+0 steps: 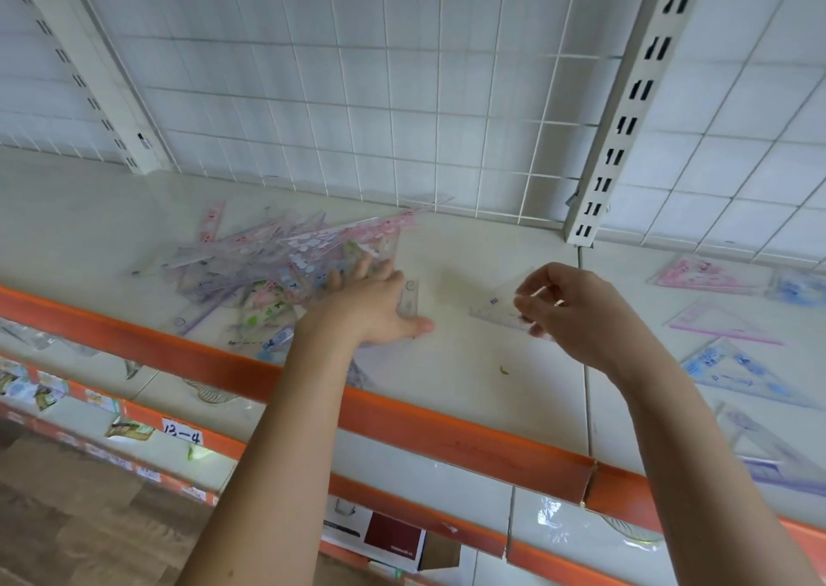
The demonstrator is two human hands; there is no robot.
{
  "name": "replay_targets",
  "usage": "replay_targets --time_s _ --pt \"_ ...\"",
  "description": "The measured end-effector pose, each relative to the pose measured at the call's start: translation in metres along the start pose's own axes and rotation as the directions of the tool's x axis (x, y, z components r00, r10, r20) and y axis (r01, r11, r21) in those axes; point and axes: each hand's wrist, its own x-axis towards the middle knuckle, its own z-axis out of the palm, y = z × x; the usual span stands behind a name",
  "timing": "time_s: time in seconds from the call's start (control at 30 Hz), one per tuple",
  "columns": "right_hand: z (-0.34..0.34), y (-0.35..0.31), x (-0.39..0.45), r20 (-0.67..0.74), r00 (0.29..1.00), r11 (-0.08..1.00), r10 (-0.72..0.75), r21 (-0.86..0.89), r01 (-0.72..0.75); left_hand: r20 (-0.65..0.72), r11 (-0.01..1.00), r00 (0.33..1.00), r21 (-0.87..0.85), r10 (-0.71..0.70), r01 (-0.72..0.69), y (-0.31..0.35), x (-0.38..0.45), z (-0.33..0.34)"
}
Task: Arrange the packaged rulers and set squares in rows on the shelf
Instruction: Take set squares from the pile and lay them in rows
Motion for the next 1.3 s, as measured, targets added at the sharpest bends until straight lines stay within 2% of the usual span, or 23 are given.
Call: replay_targets --time_s 0.1,0.33,0.4,0.53,0.7,0.8,0.9,0.97,1.07,1.2,1.3 --pt "-0.003 0.003 -0.002 -0.016 1.0 1.0 0.007 -0.003 -0.007 -0.038 1.0 0.999 0.006 0.021 -0.021 0.005 -0.003 0.003" --pt "-0.009 0.004 -0.006 -0.037 0.999 1.0 -0.015 -0.009 0.015 -0.123 0.986 0.988 -0.124 0.099 -0.114 0.011 -0.01 -0.003" --pt "-0.012 0.004 -0.007 -0.048 0.999 1.0 -0.015 0.0 0.015 -0.098 0.98 0.989 -0.155 0.109 -0.123 0.006 -0.013 -0.014" --pt "-0.014 0.006 -0.009 -0.052 0.999 1.0 -0.01 -0.001 0.01 0.026 0.99 0.994 -0.087 0.109 -0.107 -0.003 -0.011 -0.028" --pt "-0.015 0.008 -0.011 -0.049 0.999 1.0 -0.011 -0.01 0.011 0.101 0.987 0.991 -0.145 0.09 -0.075 0.0 0.001 -0.032" --pt "-0.016 0.009 -0.012 -0.051 0.999 1.0 -0.008 -0.005 0.008 0.094 0.992 0.991 -0.099 0.09 -0.081 0.002 0.005 -0.031" --pt "-0.017 0.012 -0.013 -0.062 0.998 1.0 -0.004 -0.001 0.004 -0.004 0.977 0.988 -0.147 0.153 -0.152 0.006 0.007 -0.023" --pt "-0.019 0.013 -0.015 -0.066 0.998 1.0 0.004 0.005 -0.003 -0.104 0.928 0.972 -0.293 0.211 -0.233 0.01 0.01 -0.016" --pt "-0.024 0.018 -0.018 -0.071 0.997 0.999 0.028 0.044 -0.025 -0.251 0.779 0.939 -0.53 0.234 -0.335 0.018 0.015 -0.009" --pt "-0.039 0.027 -0.025 -0.097 0.993 0.991 0.063 0.122 -0.051 -0.422 0.629 0.884 -0.636 0.201 -0.447 0.031 0.008 -0.013" --pt "-0.056 0.039 -0.033 -0.161 0.986 0.998 0.039 0.064 -0.029 -0.543 0.475 0.829 -0.698 0.136 -0.536 0.048 -0.003 -0.025"
